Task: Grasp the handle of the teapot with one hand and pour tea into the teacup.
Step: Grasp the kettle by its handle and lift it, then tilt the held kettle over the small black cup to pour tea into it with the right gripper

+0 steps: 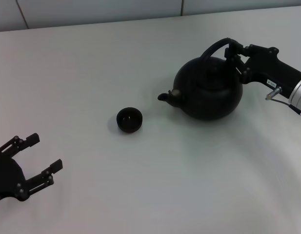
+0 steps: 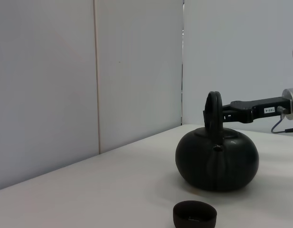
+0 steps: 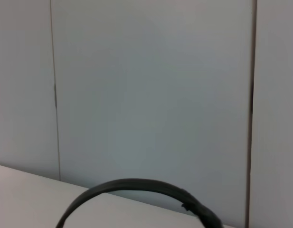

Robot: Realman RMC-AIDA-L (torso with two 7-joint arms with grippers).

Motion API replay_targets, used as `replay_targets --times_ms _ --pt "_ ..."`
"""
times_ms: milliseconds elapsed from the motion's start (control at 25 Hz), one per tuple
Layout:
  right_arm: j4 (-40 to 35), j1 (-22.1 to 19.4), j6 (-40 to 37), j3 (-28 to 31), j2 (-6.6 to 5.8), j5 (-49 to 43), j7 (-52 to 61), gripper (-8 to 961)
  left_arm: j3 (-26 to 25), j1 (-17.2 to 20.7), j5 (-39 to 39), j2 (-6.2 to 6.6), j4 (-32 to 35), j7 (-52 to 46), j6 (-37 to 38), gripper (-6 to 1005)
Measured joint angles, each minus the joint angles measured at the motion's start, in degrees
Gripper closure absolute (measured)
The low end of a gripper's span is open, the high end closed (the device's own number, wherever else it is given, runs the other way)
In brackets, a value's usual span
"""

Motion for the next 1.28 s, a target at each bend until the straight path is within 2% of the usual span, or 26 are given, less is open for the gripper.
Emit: replay_targets --times_ms 200,360,720,1000,1280 --pt "-0.5 0.1 0.1 -0.4 0.0 0.0 0.0 689 -0.1 -0.2 0.0 0.0 0.0 0.1 0.0 192" --pt "-0.5 0.2 0.0 -0.2 0.04 0.2 0.0 868 -0.1 -0.2 0.0 0.0 0.0 0.1 0.0 192" --pt "-2.5 3.7 0.6 -0.5 -0.01 0.2 5.3 873 0.0 -0.3 0.0 -0.09 -0.1 0.2 0.0 192" --pt "-4.5 9.3 6.5 -9.0 -0.59 0.0 12.6 872 0.2 -1.0 0.0 -0.26 -1.0 0.2 0.0 193" --pt "-7.0 9.6 6.7 -11.3 -0.59 -0.3 13.0 872 0.0 -1.6 0.0 -0.27 -1.2 0.2 -0.3 193"
